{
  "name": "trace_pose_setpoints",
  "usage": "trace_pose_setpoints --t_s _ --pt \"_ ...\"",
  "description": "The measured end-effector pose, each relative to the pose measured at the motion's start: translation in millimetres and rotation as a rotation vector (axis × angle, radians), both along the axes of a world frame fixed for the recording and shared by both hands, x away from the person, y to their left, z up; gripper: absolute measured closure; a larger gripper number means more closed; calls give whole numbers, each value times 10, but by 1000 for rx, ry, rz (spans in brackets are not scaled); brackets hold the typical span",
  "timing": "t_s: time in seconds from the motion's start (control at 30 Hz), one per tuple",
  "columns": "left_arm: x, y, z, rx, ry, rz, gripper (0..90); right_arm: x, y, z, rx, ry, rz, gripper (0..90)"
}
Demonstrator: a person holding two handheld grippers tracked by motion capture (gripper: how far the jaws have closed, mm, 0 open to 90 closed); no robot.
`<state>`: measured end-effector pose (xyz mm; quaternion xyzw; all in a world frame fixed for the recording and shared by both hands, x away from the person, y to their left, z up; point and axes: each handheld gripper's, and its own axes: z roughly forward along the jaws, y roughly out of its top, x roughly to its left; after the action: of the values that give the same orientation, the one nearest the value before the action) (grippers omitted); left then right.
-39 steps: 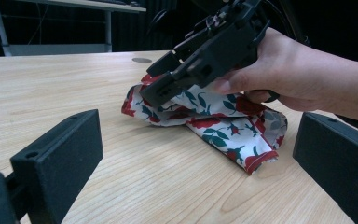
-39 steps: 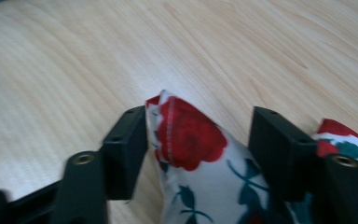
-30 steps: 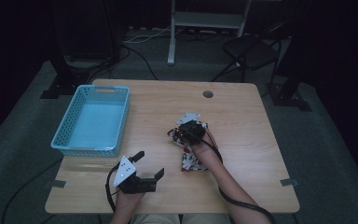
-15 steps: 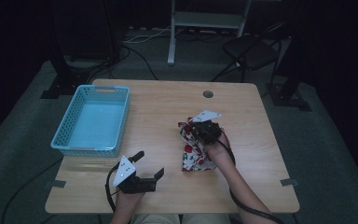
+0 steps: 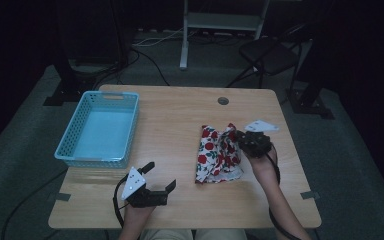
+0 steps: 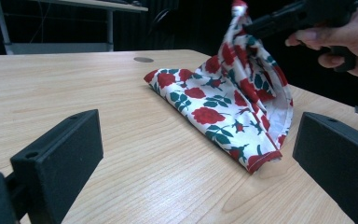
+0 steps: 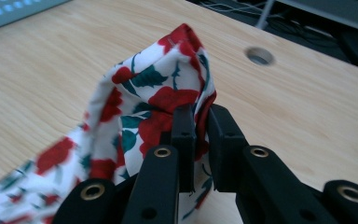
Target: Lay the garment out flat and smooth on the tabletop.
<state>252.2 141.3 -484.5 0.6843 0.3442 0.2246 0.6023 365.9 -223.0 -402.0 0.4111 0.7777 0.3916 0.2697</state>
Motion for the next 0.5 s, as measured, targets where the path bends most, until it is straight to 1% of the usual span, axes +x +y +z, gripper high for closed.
trace_pose_setpoints --t_s 0.1,0.2,0.33,0.47,0.5 --pt "5 7 0 -5 5 0 22 -35 -212 -63 20 12 -40 816" --pt "3 2 0 1 1 1 22 -80 -392 -152 39 31 -75 806" --pt "0 -2 0 4 -1 3 22 -136 -612 -301 66 58 -118 792" --pt "1 -3 0 4 0 2 22 -204 -803 -457 89 79 -149 789" --pt "3 0 0 4 1 2 22 -218 -853 -495 101 88 -156 788"
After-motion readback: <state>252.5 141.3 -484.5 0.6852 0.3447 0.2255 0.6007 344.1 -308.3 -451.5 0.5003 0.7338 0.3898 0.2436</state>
